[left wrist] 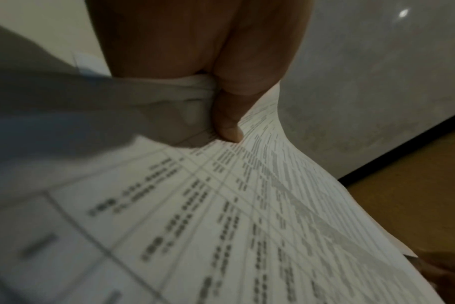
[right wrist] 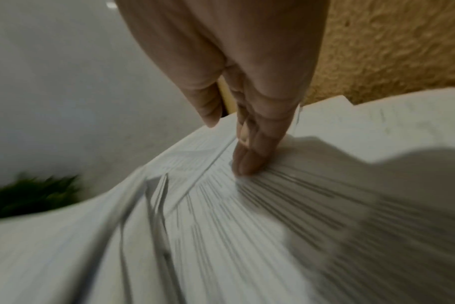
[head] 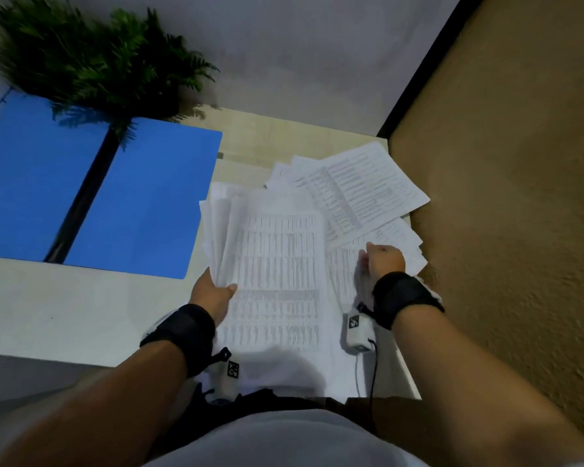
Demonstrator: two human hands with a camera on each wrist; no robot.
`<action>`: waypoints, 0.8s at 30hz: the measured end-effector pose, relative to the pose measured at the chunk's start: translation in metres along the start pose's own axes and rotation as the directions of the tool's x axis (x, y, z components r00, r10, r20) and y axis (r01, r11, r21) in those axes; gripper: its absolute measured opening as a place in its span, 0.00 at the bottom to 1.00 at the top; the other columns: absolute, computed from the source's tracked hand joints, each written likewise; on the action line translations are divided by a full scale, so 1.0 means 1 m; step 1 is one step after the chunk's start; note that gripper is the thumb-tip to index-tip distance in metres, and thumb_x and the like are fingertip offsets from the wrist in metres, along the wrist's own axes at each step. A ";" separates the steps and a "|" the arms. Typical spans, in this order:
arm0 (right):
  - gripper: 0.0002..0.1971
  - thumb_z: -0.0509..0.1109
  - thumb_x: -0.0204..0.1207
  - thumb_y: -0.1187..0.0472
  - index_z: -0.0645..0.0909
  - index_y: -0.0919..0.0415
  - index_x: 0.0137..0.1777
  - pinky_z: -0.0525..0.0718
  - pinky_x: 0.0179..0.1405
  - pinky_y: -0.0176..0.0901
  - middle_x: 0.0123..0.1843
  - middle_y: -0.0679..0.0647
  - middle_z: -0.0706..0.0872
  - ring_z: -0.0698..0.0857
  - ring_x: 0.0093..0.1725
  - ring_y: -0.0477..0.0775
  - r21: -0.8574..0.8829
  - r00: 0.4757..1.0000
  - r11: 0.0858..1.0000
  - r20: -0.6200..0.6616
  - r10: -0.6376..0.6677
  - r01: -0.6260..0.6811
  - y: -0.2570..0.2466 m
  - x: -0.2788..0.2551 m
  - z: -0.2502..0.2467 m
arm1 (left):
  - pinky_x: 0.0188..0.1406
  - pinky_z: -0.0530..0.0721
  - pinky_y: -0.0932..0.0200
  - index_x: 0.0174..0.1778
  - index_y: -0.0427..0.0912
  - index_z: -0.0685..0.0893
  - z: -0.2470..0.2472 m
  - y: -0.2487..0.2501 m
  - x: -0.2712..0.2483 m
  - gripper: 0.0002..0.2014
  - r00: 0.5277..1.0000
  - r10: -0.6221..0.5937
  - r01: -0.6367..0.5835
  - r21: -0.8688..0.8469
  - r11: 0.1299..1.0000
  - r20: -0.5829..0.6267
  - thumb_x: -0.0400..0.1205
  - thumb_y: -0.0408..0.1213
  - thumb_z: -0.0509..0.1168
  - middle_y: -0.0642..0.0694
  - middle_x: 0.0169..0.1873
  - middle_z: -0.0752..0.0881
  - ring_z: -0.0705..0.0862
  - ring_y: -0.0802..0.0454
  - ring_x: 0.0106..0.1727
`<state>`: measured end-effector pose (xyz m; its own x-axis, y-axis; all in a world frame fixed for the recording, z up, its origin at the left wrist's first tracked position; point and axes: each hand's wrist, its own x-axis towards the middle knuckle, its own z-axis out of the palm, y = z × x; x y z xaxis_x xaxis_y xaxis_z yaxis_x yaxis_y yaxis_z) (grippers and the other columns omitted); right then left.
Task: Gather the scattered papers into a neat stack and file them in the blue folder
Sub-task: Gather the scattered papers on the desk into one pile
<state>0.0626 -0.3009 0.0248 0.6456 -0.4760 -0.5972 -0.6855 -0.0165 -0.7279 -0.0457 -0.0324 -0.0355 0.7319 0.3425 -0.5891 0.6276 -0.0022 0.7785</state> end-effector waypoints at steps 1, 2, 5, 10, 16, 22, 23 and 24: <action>0.14 0.67 0.81 0.56 0.84 0.68 0.47 0.86 0.53 0.52 0.47 0.64 0.87 0.86 0.46 0.60 0.019 0.998 0.999 0.037 0.044 -0.045 -0.004 0.011 0.003 | 0.65 0.78 0.48 0.74 0.39 0.73 -0.001 0.000 0.002 0.24 1.000 -0.005 0.005 0.017 1.000 0.013 0.81 0.28 0.66 0.40 0.62 0.82 0.81 0.37 0.66; 0.12 0.68 0.80 0.58 0.83 0.70 0.44 0.86 0.43 0.50 0.42 0.62 0.86 0.84 0.38 0.58 0.119 0.994 0.989 0.067 0.081 -0.088 -0.006 0.017 0.008 | 0.63 0.78 0.49 0.75 0.38 0.73 -0.001 0.001 0.003 0.24 1.000 -0.007 0.006 0.034 0.999 0.024 0.81 0.28 0.66 0.39 0.63 0.82 0.81 0.37 0.66; 0.09 0.68 0.80 0.66 0.77 0.69 0.39 0.76 0.25 0.42 0.33 0.59 0.77 0.74 0.27 0.55 0.254 0.988 0.959 0.114 0.102 -0.128 -0.009 0.021 0.025 | 0.60 0.75 0.54 0.75 0.37 0.72 0.000 0.004 0.002 0.24 1.000 -0.002 0.000 0.086 0.996 0.020 0.82 0.28 0.65 0.37 0.66 0.81 0.80 0.37 0.67; 0.13 0.71 0.78 0.68 0.74 0.64 0.33 0.75 0.23 0.41 0.28 0.56 0.72 0.70 0.22 0.53 0.214 0.986 0.969 0.139 0.091 -0.120 -0.004 0.025 0.041 | 0.60 0.75 0.55 0.74 0.36 0.73 0.002 0.004 -0.001 0.22 1.000 0.026 -0.026 0.100 0.995 0.004 0.82 0.28 0.65 0.36 0.66 0.82 0.81 0.39 0.65; 0.18 0.59 0.84 0.66 0.76 0.72 0.71 0.77 0.65 0.46 0.71 0.68 0.80 0.80 0.67 0.66 -0.377 0.991 0.920 -0.033 -0.128 0.107 -0.011 0.034 0.007 | 0.64 0.79 0.47 0.71 0.34 0.76 -0.010 -0.004 -0.001 0.21 0.997 -0.057 0.048 -0.150 0.988 -0.057 0.81 0.27 0.67 0.37 0.62 0.83 0.83 0.39 0.63; 0.09 0.63 0.80 0.68 0.74 0.69 0.37 0.71 0.42 0.41 0.45 0.65 0.75 0.76 0.44 0.59 -0.675 0.977 0.706 0.141 -0.162 0.214 0.034 0.006 -0.049 | 0.68 0.75 0.47 0.75 0.38 0.74 -0.028 -0.002 -0.009 0.24 0.996 -0.079 0.066 -0.285 0.956 -0.031 0.82 0.26 0.65 0.42 0.63 0.83 0.82 0.42 0.63; 0.08 0.64 0.80 0.68 0.72 0.68 0.39 0.69 0.39 0.41 0.43 0.63 0.75 0.75 0.43 0.58 -0.651 0.971 0.721 0.167 -0.171 0.238 0.043 -0.002 -0.052 | 0.71 0.74 0.44 0.76 0.39 0.74 -0.027 -0.002 -0.010 0.25 0.997 -0.074 0.063 -0.260 0.964 -0.033 0.81 0.27 0.65 0.43 0.64 0.83 0.81 0.41 0.65; 0.08 0.66 0.80 0.66 0.70 0.67 0.43 0.69 0.35 0.41 0.41 0.61 0.75 0.75 0.44 0.57 -0.610 0.965 0.749 0.185 -0.184 0.259 0.050 -0.013 -0.053 | 0.72 0.74 0.41 0.76 0.41 0.74 -0.024 -0.003 -0.010 0.25 0.998 -0.062 0.055 -0.236 0.970 -0.023 0.80 0.28 0.65 0.42 0.65 0.83 0.81 0.40 0.66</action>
<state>0.0025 -0.3419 0.0142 0.8116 -0.2943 -0.5047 -0.5512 -0.6719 -0.4946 -0.0615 -0.0133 -0.0270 0.6851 0.3632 -0.6314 0.5866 0.2388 0.7739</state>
